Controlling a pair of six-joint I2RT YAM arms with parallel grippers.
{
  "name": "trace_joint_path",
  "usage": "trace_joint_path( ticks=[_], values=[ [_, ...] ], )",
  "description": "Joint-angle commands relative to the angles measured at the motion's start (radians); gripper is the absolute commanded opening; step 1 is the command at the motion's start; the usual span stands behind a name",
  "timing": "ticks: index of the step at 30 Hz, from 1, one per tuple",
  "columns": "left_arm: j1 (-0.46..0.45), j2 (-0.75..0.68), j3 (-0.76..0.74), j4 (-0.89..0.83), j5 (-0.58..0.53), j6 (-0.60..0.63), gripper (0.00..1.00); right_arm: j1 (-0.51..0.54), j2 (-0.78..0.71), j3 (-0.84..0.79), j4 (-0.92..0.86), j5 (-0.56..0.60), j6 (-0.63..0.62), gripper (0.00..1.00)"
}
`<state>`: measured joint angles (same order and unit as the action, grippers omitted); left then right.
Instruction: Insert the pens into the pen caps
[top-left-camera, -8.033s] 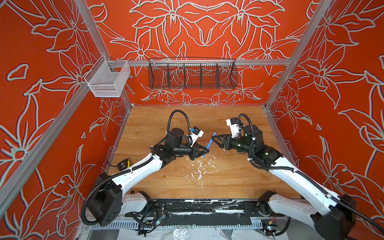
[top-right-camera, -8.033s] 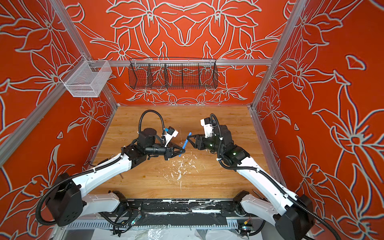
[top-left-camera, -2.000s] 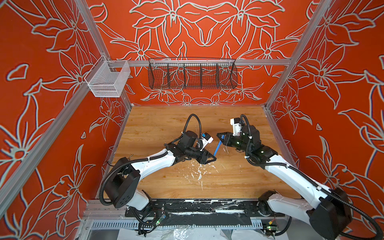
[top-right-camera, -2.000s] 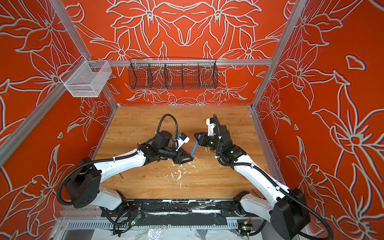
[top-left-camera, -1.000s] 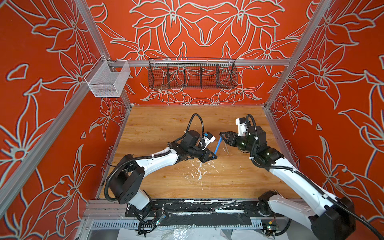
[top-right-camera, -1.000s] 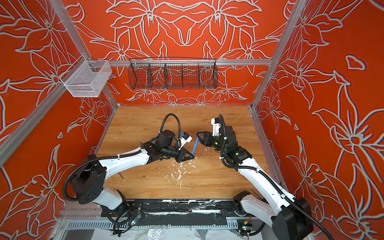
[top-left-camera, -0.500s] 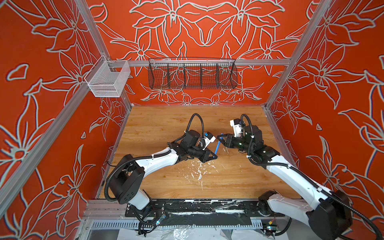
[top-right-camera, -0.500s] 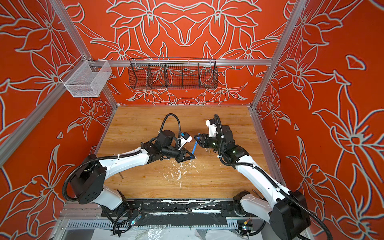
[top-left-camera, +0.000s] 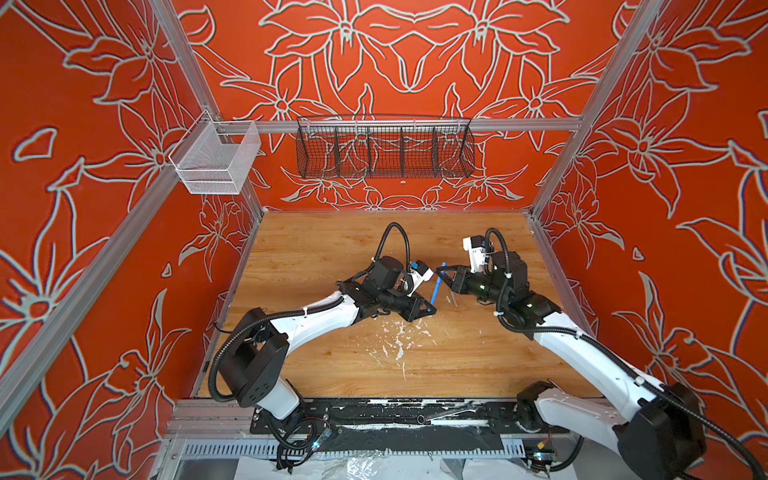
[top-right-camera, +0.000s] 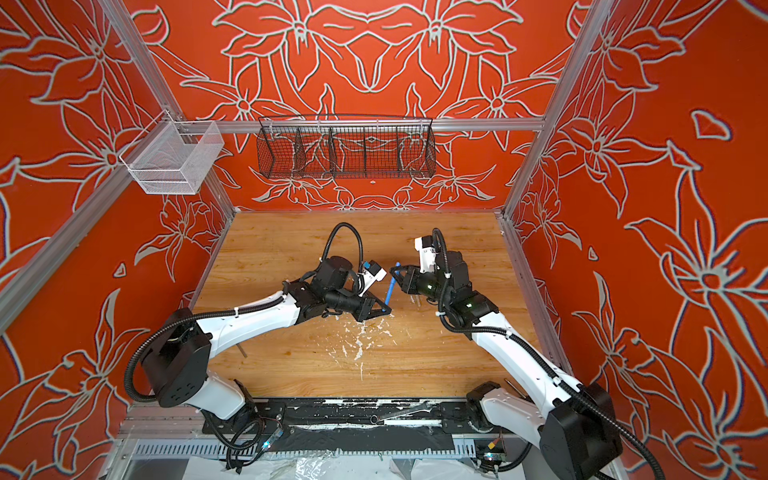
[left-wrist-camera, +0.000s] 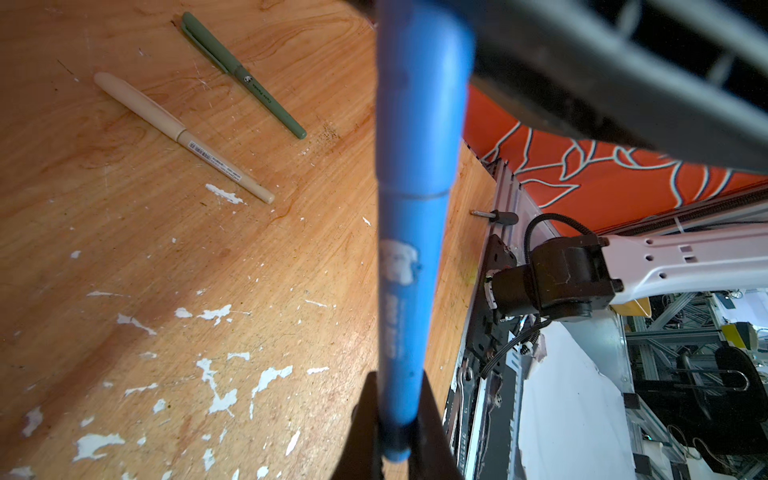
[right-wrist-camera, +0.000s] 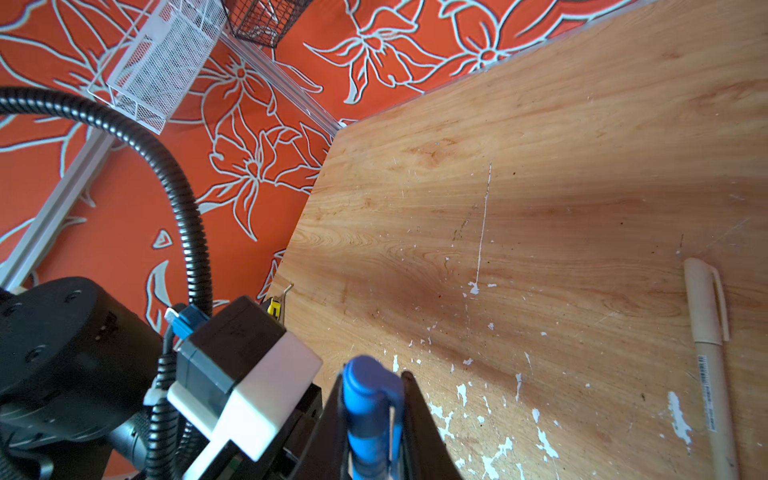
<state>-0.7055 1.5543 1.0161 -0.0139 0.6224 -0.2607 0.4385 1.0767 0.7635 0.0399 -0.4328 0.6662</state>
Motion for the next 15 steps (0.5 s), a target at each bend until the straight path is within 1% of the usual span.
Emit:
trace_joint_path(
  ticks=[1, 9, 12, 15],
  values=[
    [0.029, -0.007, 0.058, 0.065, -0.064, -0.014, 0.0, 0.009, -0.027, -0.053, -0.025, -0.011, 0.03, 0.0],
    [0.054, 0.046, 0.163, 0.107, -0.053, -0.031, 0.0, 0.035, -0.044, -0.146, 0.06, 0.009, 0.104, 0.0],
    [0.055, 0.07, 0.186, 0.13, -0.06, -0.042, 0.0, 0.059, -0.033, -0.161, 0.073, 0.023, 0.113, 0.0],
    [0.06, 0.085, 0.212, 0.115, -0.082, -0.038, 0.0, 0.075, -0.028, -0.17, 0.08, 0.04, 0.12, 0.0]
  ],
)
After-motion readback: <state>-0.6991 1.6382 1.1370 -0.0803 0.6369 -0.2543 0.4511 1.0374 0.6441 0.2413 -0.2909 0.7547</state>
